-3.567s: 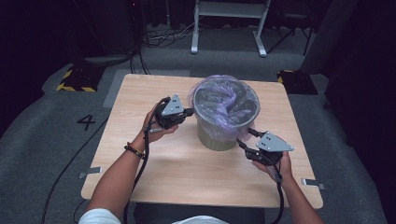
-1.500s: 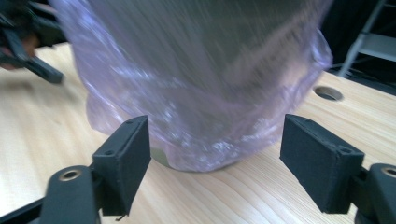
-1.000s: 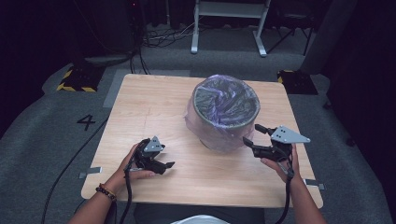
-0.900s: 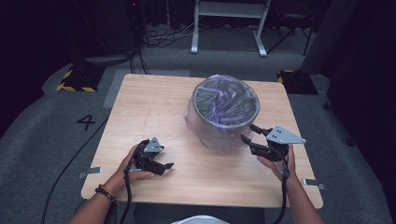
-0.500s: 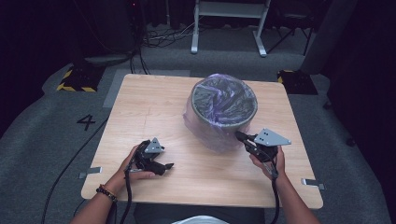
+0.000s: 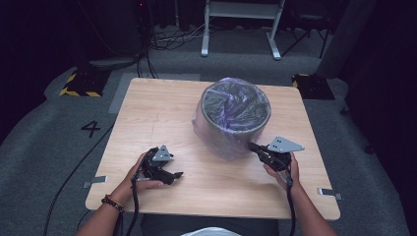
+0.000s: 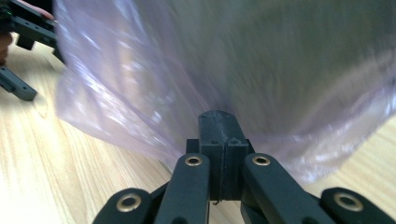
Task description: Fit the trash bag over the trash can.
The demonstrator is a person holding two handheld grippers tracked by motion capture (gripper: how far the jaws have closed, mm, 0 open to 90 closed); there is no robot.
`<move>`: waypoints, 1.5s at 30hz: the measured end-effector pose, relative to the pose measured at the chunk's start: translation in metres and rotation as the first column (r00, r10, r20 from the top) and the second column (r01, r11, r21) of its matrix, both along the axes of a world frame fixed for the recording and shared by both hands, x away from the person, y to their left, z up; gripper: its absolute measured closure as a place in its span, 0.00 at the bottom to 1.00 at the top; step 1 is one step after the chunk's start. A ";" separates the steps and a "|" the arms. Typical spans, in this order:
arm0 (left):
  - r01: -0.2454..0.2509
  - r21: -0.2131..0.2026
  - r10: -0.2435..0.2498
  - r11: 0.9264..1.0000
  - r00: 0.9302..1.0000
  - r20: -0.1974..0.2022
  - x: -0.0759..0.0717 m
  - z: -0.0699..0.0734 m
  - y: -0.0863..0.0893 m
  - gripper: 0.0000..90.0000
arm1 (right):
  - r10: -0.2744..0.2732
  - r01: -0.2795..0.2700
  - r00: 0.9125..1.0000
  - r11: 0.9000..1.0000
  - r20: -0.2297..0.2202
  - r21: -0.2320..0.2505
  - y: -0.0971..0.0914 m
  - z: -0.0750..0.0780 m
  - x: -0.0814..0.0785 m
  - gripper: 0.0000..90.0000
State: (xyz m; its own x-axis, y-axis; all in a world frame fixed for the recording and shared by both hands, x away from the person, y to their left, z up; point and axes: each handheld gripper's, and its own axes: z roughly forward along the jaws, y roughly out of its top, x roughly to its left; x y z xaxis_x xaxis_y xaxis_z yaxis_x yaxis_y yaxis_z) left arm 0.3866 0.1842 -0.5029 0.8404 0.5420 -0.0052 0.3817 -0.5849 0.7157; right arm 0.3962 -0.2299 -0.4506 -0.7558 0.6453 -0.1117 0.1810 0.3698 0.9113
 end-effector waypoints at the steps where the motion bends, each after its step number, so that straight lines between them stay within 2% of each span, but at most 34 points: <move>1: 0.000 -0.001 0.000 1.000 1.000 0.000 0.000 0.000 0.000 0.22 | 0.001 -0.001 1.000 1.000 -0.015 0.016 -0.002 -0.002 0.001 1.00; 2: 0.001 0.000 -0.001 1.000 1.000 0.000 0.000 0.000 0.000 0.22 | 0.011 -0.010 1.000 0.999 -0.025 0.037 -0.004 -0.004 0.002 1.00; 3: 0.000 -0.001 0.000 1.000 1.000 0.000 0.000 0.000 0.000 0.22 | 0.010 -0.009 1.000 0.999 -0.027 0.037 -0.005 -0.004 0.002 1.00; 5: 0.000 -0.001 0.000 1.000 1.000 0.000 0.000 0.000 0.000 0.22 | -0.008 0.008 1.000 0.999 -0.008 0.035 -0.008 0.001 0.000 0.77; 8: 0.000 -0.001 0.000 1.000 1.000 0.000 0.000 0.000 0.000 0.22 | -0.021 0.021 1.000 0.999 -0.009 0.027 -0.011 0.007 -0.004 0.73; 9: 0.000 0.000 0.000 1.000 1.000 0.000 0.000 0.000 0.000 0.22 | -0.018 0.018 1.000 1.000 0.006 0.026 -0.016 0.013 -0.007 0.61; 10: 0.000 0.000 0.000 1.000 1.000 0.000 0.000 0.000 0.000 0.22 | -0.018 0.018 1.000 1.000 0.006 0.026 -0.016 0.013 -0.007 0.61; 11: -0.001 -0.003 0.001 1.000 1.000 0.000 0.000 0.000 0.000 0.22 | -0.033 0.033 0.999 0.999 0.003 0.010 -0.021 0.020 -0.010 0.51; 12: -0.001 -0.003 0.001 1.000 1.000 0.000 0.000 0.000 0.000 0.22 | -0.033 0.033 0.999 0.999 0.003 0.010 -0.021 0.020 -0.010 0.51; 13: -0.002 -0.003 0.002 1.000 1.000 -0.001 0.000 0.000 0.000 0.22 | -0.042 0.042 0.999 0.999 0.004 0.005 -0.023 0.023 -0.011 0.47; 17: -0.003 -0.003 0.003 1.000 1.000 0.000 0.000 0.000 0.000 0.21 | -0.078 0.077 0.997 0.996 0.025 0.037 -0.035 0.040 -0.015 0.34; 21: -0.005 -0.001 0.005 1.000 1.000 0.000 0.001 0.000 0.000 0.21 | -0.077 0.075 0.996 0.996 0.042 0.048 -0.039 0.049 -0.015 0.30; 24: -0.005 -0.001 0.005 1.000 1.000 -0.001 0.001 0.000 -0.001 0.20 | -0.082 0.080 0.996 0.995 0.035 0.065 -0.041 0.050 -0.015 0.28; 25: -0.005 -0.002 0.005 1.000 1.000 -0.002 0.001 0.000 -0.001 0.20 | -0.062 0.059 0.998 0.996 0.032 0.068 -0.042 0.050 -0.014 0.26; 30: -0.005 -0.001 0.005 1.000 1.000 -0.002 0.001 0.000 0.000 0.20 | -0.061 0.058 0.998 0.995 0.026 0.083 -0.044 0.052 -0.013 0.26; 36: -0.004 -0.002 0.004 1.000 1.000 -0.003 0.001 0.000 -0.001 0.20 | -0.048 0.047 0.999 0.996 0.018 0.077 -0.045 0.054 -0.012 0.24; 39: -0.004 -0.002 0.004 1.000 1.000 -0.003 0.001 0.000 0.000 0.20 | -0.068 0.067 0.997 0.997 0.029 0.050 -0.044 0.057 -0.012 0.26; 45: -0.004 -0.002 0.004 1.000 1.000 -0.002 0.001 0.000 -0.001 0.20 | -0.060 0.058 0.997 0.997 0.040 0.058 -0.043 0.066 -0.008 0.29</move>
State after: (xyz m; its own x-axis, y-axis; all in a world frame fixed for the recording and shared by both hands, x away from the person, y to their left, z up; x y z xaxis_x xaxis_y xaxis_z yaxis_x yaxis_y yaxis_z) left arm 0.3875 0.1837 -0.5033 0.8381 0.5454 -0.0083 0.3858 -0.5820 0.7159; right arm 0.3882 -0.2725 -0.3848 -0.7116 0.6949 -0.1041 0.1629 0.3073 0.9376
